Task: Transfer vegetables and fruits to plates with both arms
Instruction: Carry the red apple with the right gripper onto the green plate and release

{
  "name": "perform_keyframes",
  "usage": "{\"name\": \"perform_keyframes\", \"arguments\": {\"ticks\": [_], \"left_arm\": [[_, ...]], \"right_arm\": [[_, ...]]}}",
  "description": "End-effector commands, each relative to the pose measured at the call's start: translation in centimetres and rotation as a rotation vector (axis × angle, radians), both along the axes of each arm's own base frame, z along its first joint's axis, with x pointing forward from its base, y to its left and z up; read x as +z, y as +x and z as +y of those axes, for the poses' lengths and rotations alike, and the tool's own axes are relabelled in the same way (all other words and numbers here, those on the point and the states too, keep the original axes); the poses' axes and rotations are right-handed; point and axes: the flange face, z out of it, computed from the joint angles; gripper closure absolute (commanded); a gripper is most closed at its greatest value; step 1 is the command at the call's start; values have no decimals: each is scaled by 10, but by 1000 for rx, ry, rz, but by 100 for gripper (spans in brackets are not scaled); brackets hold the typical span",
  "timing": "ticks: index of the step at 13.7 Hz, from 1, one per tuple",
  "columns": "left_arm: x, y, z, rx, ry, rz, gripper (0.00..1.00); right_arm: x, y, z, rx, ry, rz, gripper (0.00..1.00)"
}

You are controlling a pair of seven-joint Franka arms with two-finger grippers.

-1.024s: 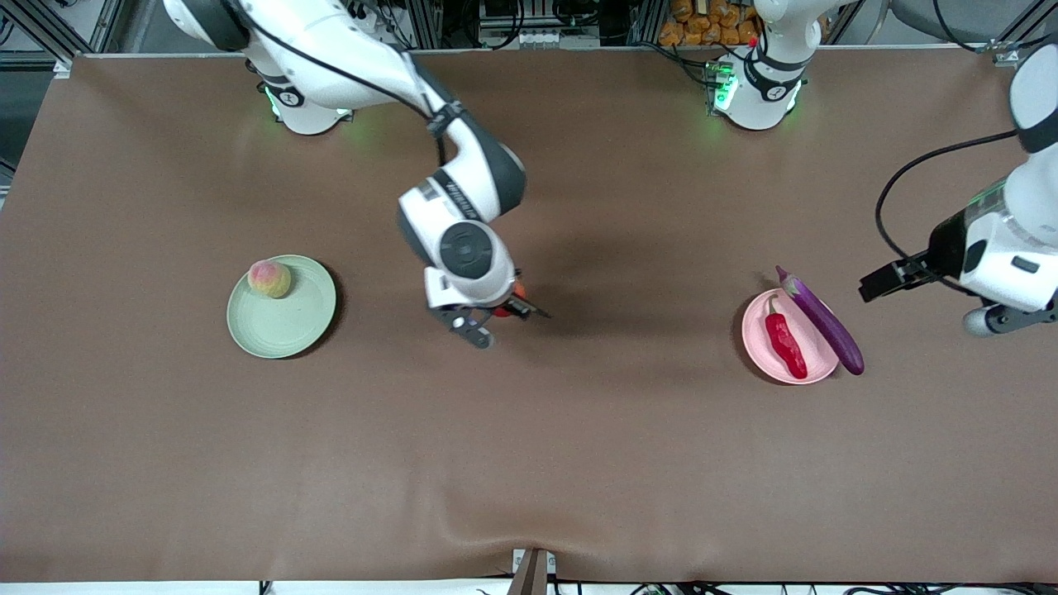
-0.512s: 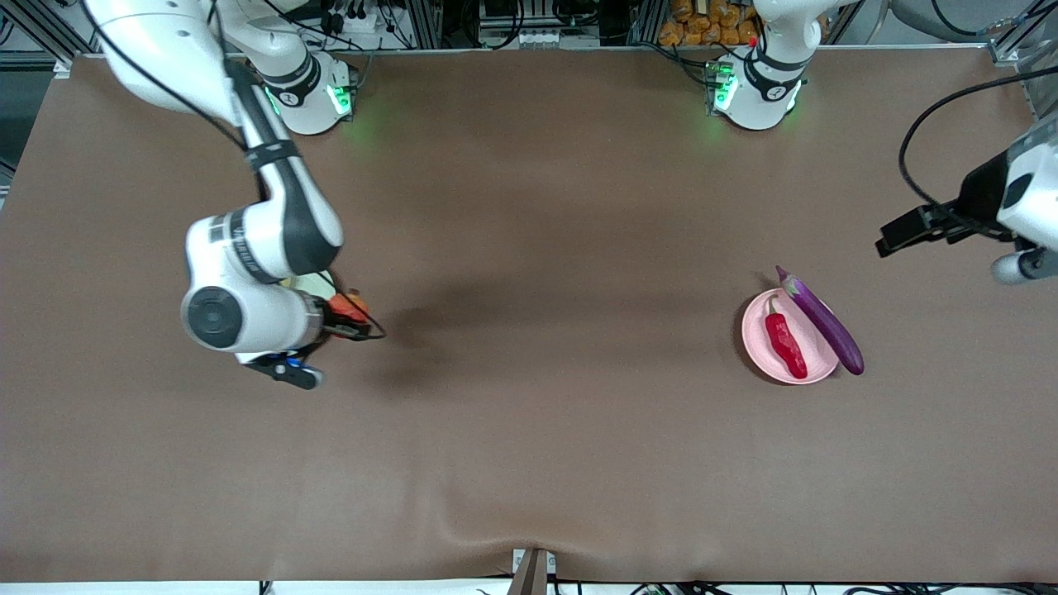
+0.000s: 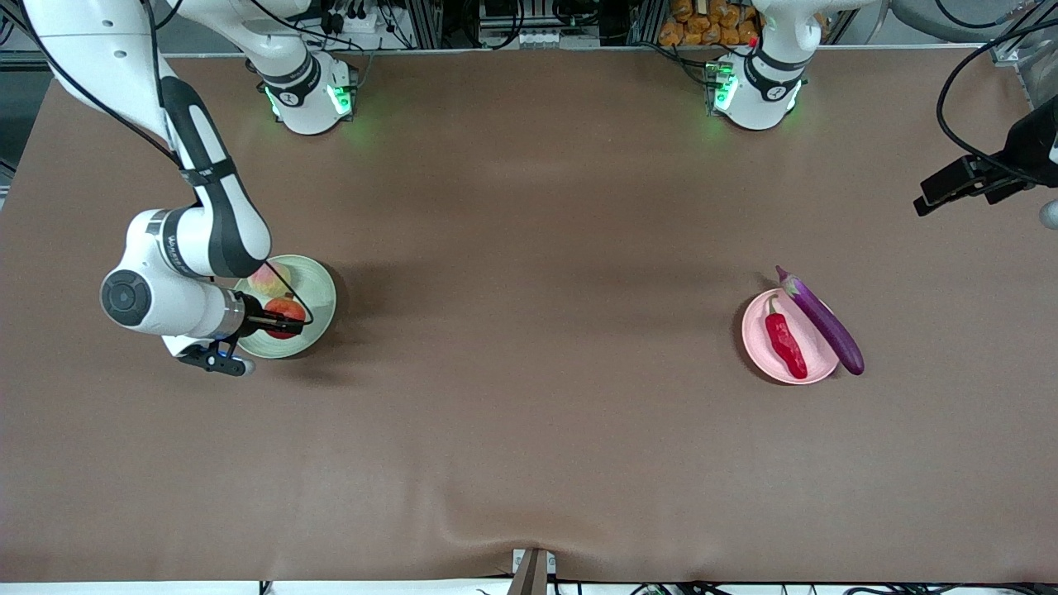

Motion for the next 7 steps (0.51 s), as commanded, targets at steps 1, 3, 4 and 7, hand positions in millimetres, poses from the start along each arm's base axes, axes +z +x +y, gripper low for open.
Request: {"name": "perform_keyframes", "arguments": {"ticks": [1,3,4,7], "left_arm": [[-1,-10,-7,-22,-14,6,0],[3,-14,-9,-54,-15,-3,0],[4,-17,-11,-80,-15,6,0],[2,-18,-13,-90,-12,26,0]], "right_arm": [[-16,-8,-3,15,-5,-25,100],[-22,-11,-3,14,-6,-36,100],[-23,-13,-6,16,-5,-31,100],[-25,-14,-9,13,-4,-23,1]]}}
